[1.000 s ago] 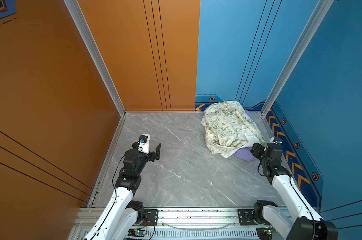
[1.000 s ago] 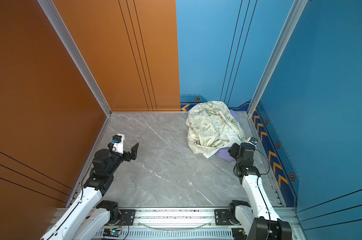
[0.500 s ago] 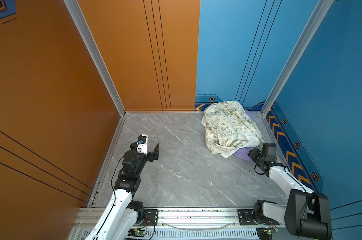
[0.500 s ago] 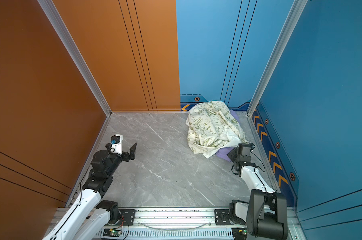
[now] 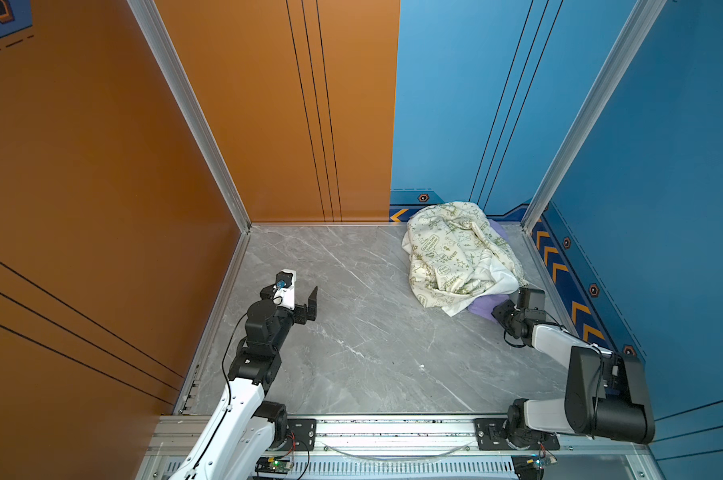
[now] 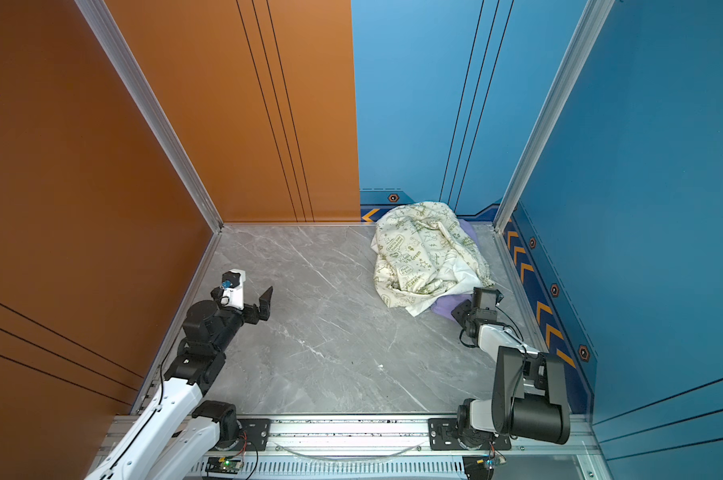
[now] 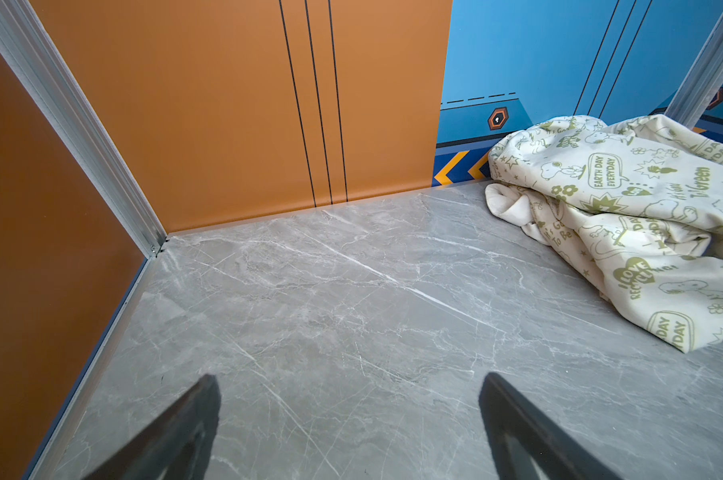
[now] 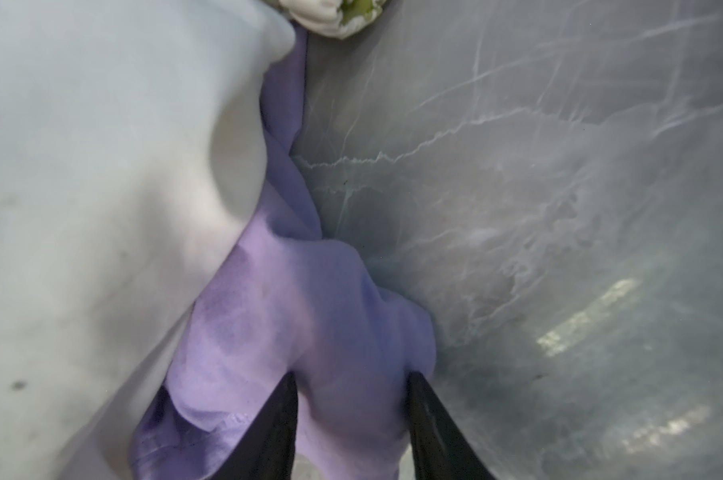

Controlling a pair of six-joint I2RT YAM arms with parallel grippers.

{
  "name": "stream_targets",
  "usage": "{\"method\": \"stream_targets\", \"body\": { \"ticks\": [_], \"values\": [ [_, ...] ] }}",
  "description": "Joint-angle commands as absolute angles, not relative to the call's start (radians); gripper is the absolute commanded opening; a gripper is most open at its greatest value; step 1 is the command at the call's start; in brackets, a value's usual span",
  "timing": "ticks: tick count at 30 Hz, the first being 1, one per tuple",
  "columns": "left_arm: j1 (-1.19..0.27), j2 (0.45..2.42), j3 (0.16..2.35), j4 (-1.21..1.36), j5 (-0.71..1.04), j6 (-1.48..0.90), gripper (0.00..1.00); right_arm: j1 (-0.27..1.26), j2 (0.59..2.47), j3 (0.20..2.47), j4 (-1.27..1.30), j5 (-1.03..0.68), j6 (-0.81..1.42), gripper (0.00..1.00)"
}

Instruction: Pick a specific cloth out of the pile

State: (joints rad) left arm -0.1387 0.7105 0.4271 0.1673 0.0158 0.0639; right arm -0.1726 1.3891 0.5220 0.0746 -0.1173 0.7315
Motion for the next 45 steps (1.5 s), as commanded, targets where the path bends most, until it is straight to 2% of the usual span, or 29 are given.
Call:
{"method": "stream_targets", "body": {
  "ticks": [1, 3, 8, 11, 28, 45],
  "values": [
    [-0.143, 0.709, 0.416, 0.156, -0.002, 0.084, 0.98, -0.178, 1.423, 0.517, 0.128, -0.165, 0.752, 0.39],
    [-0.142, 0.71, 0.417, 0.153, -0.003, 0.086, 0.98, -0.18, 1.447, 0.523, 0.133, -0.184, 0.756, 0.35],
    [-0.144, 0.711, 0.417, 0.152, -0.007, 0.088, 0.98, -0.187, 1.474, 0.528, 0.148, -0.218, 0.764, 0.1],
    [-0.143, 0.71, 0.417, 0.15, -0.009, 0.089, 0.98, -0.193, 1.462, 0.526, 0.162, -0.238, 0.778, 0.0],
    [-0.149, 0.707, 0.416, 0.141, -0.021, 0.098, 0.98, -0.197, 1.135, 0.532, 0.123, -0.183, 0.843, 0.0],
    [-0.165, 0.702, 0.418, 0.127, -0.035, 0.109, 0.98, -0.187, 1.016, 0.655, 0.126, -0.216, 0.907, 0.0]
  ]
}}
